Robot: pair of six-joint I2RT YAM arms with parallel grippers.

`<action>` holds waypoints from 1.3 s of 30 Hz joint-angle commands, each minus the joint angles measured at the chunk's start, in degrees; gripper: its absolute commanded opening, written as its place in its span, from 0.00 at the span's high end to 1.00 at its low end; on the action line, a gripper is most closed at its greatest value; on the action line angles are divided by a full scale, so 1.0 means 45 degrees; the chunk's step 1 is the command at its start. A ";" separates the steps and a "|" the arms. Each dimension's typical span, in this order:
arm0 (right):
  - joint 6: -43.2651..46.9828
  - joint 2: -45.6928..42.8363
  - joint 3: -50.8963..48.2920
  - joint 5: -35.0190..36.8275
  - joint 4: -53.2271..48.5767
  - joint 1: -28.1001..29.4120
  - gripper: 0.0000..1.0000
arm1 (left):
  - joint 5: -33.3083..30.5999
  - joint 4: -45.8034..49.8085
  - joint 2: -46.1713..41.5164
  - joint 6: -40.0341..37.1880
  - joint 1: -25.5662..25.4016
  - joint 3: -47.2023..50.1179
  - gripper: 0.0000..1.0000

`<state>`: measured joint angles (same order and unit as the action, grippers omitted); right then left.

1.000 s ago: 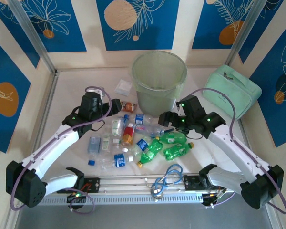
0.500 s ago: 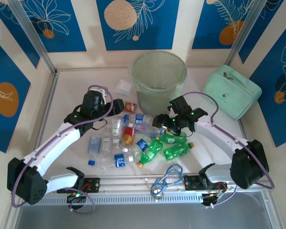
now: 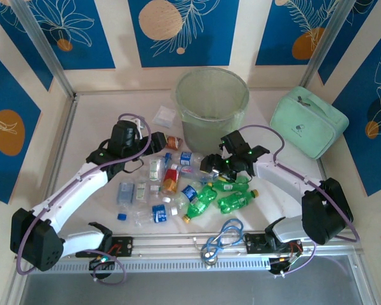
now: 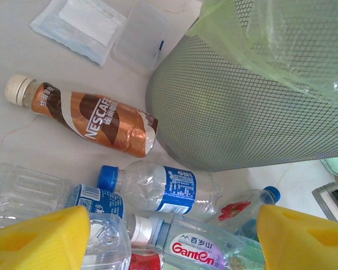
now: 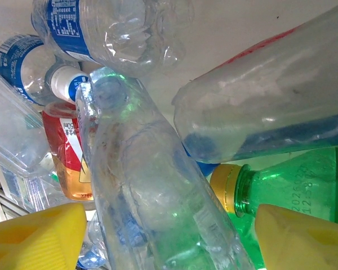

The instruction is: Put the plastic bottles in the bin

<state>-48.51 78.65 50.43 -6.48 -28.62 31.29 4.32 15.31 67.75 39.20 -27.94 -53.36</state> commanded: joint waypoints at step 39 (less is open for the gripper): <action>0.0816 -0.3265 0.0918 0.0060 -0.2106 0.0236 0.49 | 0.0573 0.0450 0.0390 0.0238 -0.0021 -0.1272 0.21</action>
<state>-47.31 66.67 52.01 -4.56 -35.05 32.77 4.80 15.66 69.60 40.18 -27.94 -56.40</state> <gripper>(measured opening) 0.516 0.791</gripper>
